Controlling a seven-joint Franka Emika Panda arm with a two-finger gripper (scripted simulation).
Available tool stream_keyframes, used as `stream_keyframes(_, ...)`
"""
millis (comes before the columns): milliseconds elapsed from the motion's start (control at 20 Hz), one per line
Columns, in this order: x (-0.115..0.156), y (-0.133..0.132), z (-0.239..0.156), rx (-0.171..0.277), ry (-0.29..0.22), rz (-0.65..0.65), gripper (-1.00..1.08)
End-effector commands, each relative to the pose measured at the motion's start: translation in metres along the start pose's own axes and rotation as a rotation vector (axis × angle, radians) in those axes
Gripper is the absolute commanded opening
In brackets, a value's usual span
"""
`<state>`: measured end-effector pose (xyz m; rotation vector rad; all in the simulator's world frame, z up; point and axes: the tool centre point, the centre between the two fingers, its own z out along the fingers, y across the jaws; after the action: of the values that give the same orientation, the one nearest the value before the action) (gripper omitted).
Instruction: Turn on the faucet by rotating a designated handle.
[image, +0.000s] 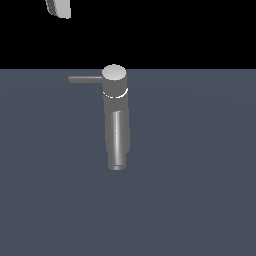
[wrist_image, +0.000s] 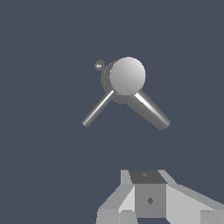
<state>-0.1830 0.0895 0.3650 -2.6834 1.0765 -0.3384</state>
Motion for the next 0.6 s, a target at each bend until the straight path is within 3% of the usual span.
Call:
stream_keyframes(0, 0.002, -0.007, 0.011, 0.02, 0.016, 0.058, -1.0)
stream_keyframes(550, 0.016, -0.039, 0.054, 0.104, 0.085, 0.301, -1.0)
